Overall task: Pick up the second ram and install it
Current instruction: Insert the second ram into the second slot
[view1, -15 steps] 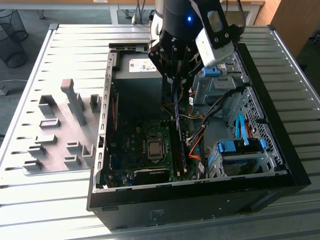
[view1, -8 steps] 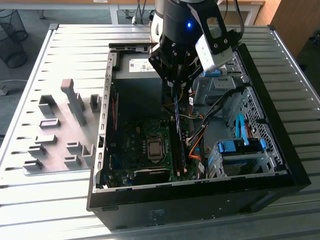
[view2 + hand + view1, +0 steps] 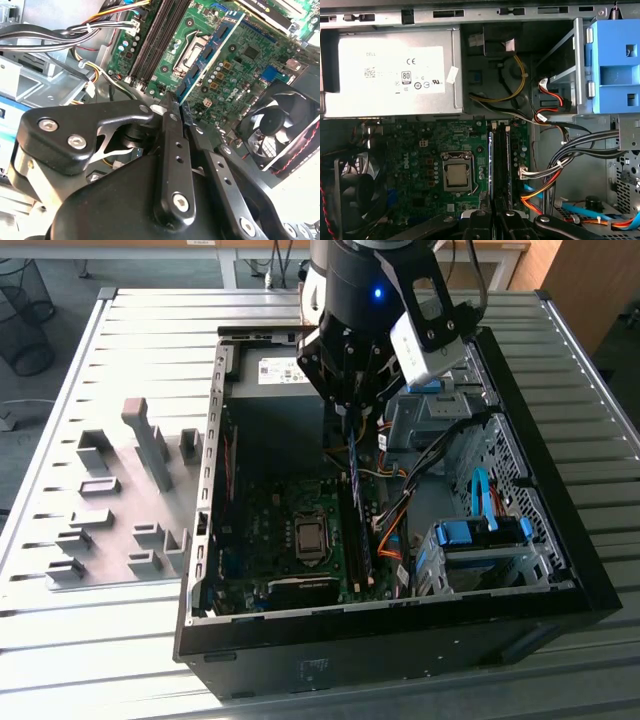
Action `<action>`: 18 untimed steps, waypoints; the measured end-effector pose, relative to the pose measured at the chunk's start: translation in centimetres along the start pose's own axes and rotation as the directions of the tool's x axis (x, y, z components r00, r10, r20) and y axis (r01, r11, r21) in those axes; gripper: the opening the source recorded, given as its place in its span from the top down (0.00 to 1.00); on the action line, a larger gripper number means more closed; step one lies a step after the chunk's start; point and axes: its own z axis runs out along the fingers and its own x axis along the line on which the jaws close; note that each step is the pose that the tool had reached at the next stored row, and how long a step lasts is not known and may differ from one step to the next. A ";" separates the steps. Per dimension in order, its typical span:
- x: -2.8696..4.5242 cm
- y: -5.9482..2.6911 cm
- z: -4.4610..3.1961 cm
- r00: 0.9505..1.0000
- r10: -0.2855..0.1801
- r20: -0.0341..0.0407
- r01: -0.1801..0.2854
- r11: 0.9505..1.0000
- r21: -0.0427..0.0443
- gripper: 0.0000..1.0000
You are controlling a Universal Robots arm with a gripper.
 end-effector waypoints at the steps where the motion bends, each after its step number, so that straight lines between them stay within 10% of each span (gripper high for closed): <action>1: 0.00 0.00 0.12 1.000 0.000 0.000 0.000 1.000 0.000 0.86; 18: -0.05 0.02 1.66 1.000 -0.016 0.000 0.016 1.000 0.000 0.86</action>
